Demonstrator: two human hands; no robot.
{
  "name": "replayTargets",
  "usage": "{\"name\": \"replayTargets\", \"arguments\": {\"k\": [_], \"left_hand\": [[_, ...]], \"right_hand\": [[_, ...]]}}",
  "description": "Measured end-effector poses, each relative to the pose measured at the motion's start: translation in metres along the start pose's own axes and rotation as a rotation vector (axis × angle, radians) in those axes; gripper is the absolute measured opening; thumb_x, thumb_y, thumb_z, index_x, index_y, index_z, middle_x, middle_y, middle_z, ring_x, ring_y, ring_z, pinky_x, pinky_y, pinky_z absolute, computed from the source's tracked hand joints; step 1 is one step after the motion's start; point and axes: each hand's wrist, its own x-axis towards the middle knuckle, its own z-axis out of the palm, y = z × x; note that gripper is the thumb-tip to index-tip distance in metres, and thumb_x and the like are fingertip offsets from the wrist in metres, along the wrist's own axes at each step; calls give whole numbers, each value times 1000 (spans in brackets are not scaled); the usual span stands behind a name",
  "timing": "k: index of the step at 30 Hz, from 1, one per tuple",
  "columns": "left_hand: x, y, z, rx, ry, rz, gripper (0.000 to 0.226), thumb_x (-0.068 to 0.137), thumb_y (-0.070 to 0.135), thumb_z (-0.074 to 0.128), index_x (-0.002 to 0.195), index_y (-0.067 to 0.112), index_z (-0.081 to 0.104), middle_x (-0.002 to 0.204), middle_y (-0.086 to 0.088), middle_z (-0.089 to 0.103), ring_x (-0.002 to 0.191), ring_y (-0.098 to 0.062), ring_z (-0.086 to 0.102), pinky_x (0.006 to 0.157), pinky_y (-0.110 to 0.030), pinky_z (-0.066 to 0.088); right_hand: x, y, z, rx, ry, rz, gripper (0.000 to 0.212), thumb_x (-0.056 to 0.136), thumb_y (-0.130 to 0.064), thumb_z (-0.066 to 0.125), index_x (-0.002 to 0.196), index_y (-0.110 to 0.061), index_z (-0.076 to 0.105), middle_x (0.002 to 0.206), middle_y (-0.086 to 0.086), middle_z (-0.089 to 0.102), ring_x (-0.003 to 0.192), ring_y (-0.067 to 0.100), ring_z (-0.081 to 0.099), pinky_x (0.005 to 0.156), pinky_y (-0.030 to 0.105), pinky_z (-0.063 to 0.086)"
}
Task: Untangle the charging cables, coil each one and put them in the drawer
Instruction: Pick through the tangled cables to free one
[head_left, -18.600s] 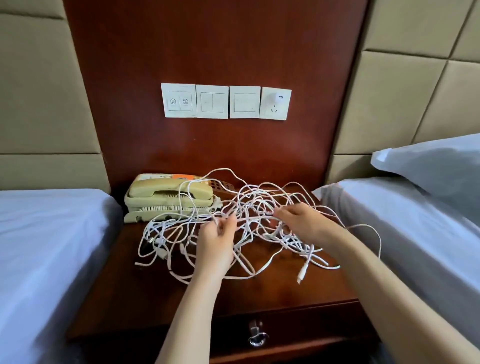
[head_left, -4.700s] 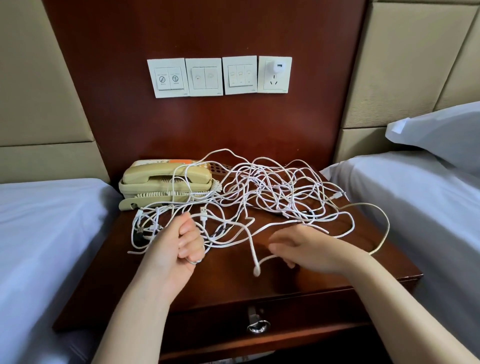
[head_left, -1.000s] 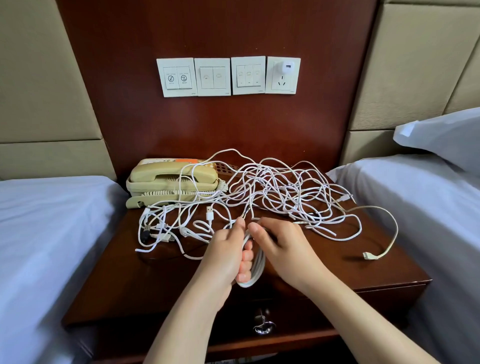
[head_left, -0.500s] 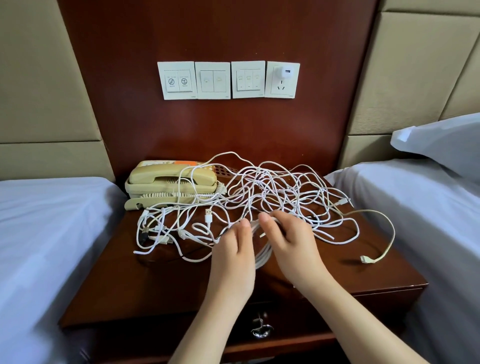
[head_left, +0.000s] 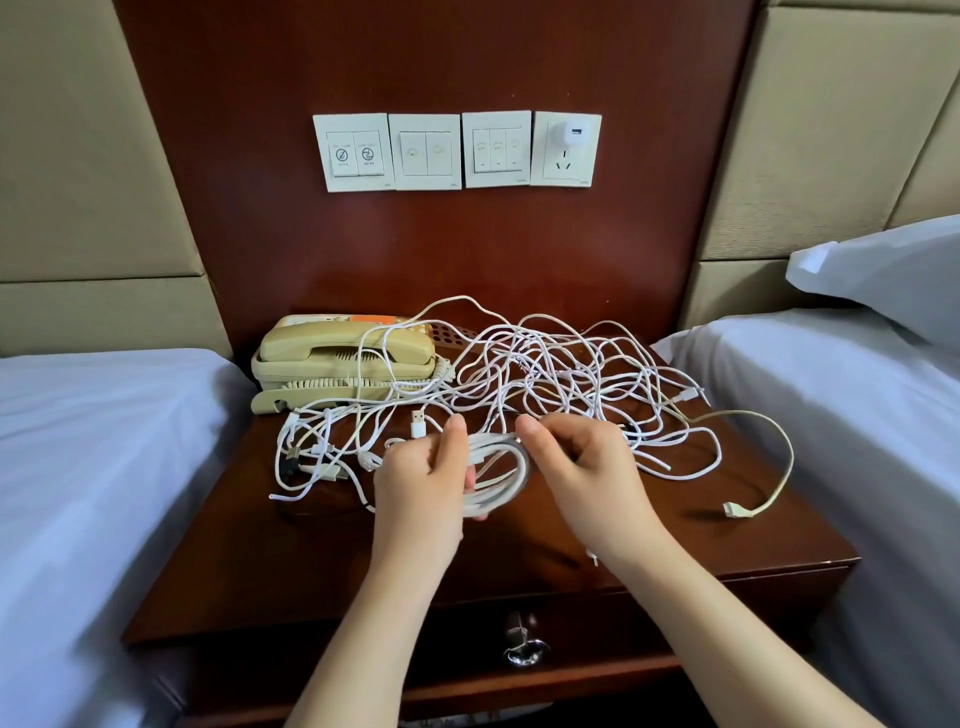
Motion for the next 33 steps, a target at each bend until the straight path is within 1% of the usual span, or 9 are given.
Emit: {"name": "replayTargets", "arguments": {"k": [4,9,14,19,22,25,27,29,33], "left_hand": [[-3,3,-2,32,-99,-26,46,97,31,46,56,10,52,52,0,48,47,-22,58,31,-13,29],[-9,12,1,-19,-303,-57,45,99,30,41,59,10,49,51,-1,41,37,-9,43,34,-13,31],[-6,8,0,-130,-338,-159,40,97,37,43,68,15,60,51,5,50,40,-7,46,46,-21,37],[1,7,-7,-190,-210,-111,37,95,29,49,61,19,59,47,9,43,38,-4,40,40,-17,34],[7,5,-10,-158,-70,-27,41,97,23,47,61,4,52,45,5,40,41,-11,38,38,-19,31],[14,-4,-12,-16,96,100,43,97,19,43,66,-11,44,53,-11,41,53,-20,38,50,-28,35],[17,-8,-14,32,173,125,44,95,16,42,62,-11,37,56,-14,40,55,-22,33,55,-33,29],[19,-11,-15,85,237,124,44,94,14,41,57,-8,35,54,-16,37,53,-21,32,55,-32,27],[20,-10,-16,209,329,181,50,92,4,43,46,10,25,41,2,25,38,-11,34,43,-21,25]], "right_hand": [[4,2,-9,-20,22,-12,48,94,-26,54,55,0,43,49,-7,27,48,6,23,48,23,20],[10,1,-18,58,-2,22,42,88,-34,51,51,-18,40,49,-7,28,49,4,24,47,20,21],[9,7,-17,97,-99,74,44,93,-32,49,56,-9,47,52,2,33,50,9,28,48,24,24],[2,12,-5,29,-350,91,35,99,-22,45,73,-1,56,59,-4,38,56,3,31,53,22,28],[-6,3,2,-115,-462,31,24,94,-19,46,74,-18,60,56,-15,45,53,2,37,56,14,30],[-11,-8,6,-280,-513,-33,17,95,-16,50,85,-21,62,63,-22,53,64,-2,50,65,13,35],[-15,-14,12,-343,-524,-54,15,97,-24,47,89,-25,60,74,-15,58,74,4,54,74,27,44],[-19,-19,19,-395,-534,-93,13,98,-28,44,92,-24,55,84,-7,60,84,23,58,75,37,46],[-25,-25,31,-528,-485,-221,21,99,-31,41,79,-25,36,72,1,54,72,35,55,56,33,31]]}}
